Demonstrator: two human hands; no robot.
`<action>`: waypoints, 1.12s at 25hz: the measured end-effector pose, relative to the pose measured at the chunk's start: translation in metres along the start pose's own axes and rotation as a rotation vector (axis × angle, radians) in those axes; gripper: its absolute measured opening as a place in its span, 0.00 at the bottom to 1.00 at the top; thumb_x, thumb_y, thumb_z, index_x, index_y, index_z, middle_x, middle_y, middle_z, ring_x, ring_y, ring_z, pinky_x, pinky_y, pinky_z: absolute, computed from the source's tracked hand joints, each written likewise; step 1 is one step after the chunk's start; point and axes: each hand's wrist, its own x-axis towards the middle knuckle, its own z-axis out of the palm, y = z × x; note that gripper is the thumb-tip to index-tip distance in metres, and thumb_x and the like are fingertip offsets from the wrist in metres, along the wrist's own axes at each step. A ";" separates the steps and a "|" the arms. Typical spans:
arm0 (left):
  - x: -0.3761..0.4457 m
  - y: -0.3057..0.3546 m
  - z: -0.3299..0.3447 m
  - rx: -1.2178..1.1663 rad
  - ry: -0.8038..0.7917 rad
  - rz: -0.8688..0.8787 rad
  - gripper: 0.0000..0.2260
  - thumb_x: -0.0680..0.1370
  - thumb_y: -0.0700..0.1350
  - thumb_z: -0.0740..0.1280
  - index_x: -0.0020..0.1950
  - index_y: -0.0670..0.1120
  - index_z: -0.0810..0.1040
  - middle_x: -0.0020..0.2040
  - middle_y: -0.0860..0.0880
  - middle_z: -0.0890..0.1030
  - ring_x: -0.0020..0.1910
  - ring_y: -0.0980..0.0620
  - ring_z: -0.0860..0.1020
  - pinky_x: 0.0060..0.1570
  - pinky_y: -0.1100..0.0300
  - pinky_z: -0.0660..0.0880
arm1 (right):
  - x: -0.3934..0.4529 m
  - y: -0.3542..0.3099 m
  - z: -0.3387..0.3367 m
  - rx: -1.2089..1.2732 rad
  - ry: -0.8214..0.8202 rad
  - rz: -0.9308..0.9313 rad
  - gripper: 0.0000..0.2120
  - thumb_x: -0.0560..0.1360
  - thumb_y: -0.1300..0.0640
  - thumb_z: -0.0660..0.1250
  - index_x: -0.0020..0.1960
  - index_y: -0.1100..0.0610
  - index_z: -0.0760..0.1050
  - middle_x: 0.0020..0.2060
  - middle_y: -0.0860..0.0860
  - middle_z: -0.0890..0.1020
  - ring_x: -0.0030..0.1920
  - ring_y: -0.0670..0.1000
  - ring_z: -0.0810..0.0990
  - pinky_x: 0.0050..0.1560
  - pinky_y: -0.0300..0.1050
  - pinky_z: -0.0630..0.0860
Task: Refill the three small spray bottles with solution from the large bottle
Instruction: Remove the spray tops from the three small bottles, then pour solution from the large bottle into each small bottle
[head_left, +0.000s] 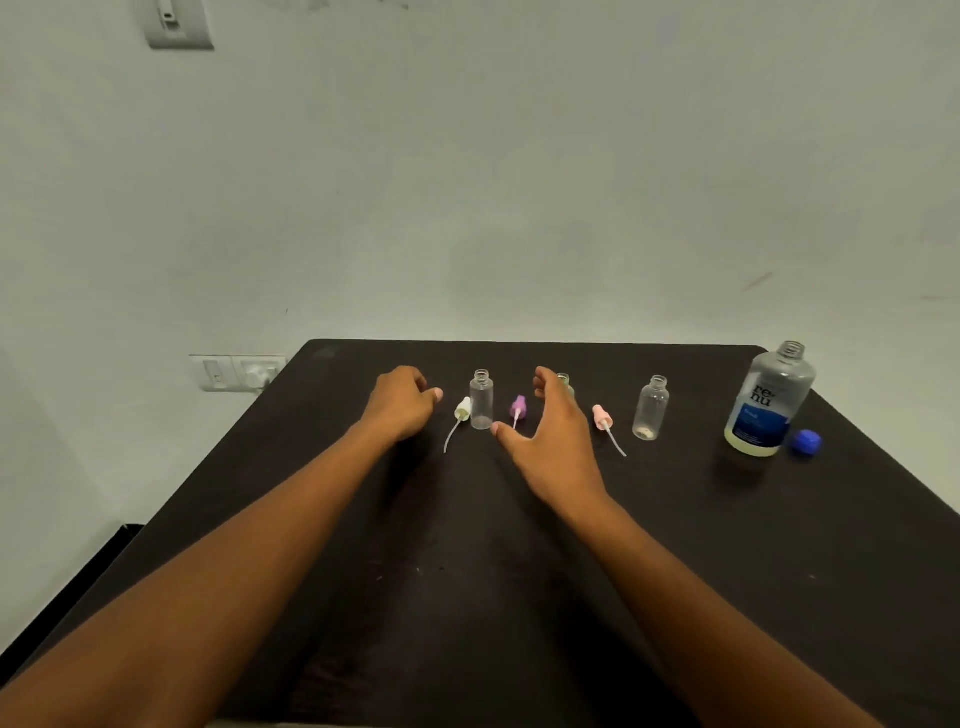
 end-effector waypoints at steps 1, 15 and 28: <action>-0.009 0.003 -0.004 -0.005 0.015 0.007 0.17 0.81 0.50 0.70 0.65 0.42 0.78 0.61 0.43 0.82 0.60 0.44 0.80 0.59 0.52 0.75 | -0.008 0.001 -0.012 0.007 0.023 0.000 0.42 0.73 0.52 0.77 0.80 0.54 0.59 0.74 0.50 0.70 0.73 0.49 0.70 0.68 0.42 0.70; -0.115 0.128 0.007 -0.188 0.133 0.348 0.17 0.81 0.52 0.69 0.68 0.49 0.77 0.62 0.50 0.81 0.58 0.51 0.80 0.59 0.53 0.79 | -0.075 0.041 -0.164 -0.035 0.233 0.139 0.45 0.72 0.46 0.78 0.81 0.51 0.57 0.77 0.50 0.67 0.77 0.51 0.67 0.74 0.50 0.67; -0.091 0.203 0.126 -0.267 -0.112 0.410 0.38 0.76 0.55 0.74 0.81 0.51 0.60 0.78 0.50 0.67 0.75 0.49 0.69 0.72 0.46 0.70 | 0.011 0.121 -0.220 -0.025 0.292 0.284 0.59 0.63 0.38 0.82 0.82 0.54 0.53 0.80 0.52 0.61 0.79 0.56 0.62 0.76 0.56 0.66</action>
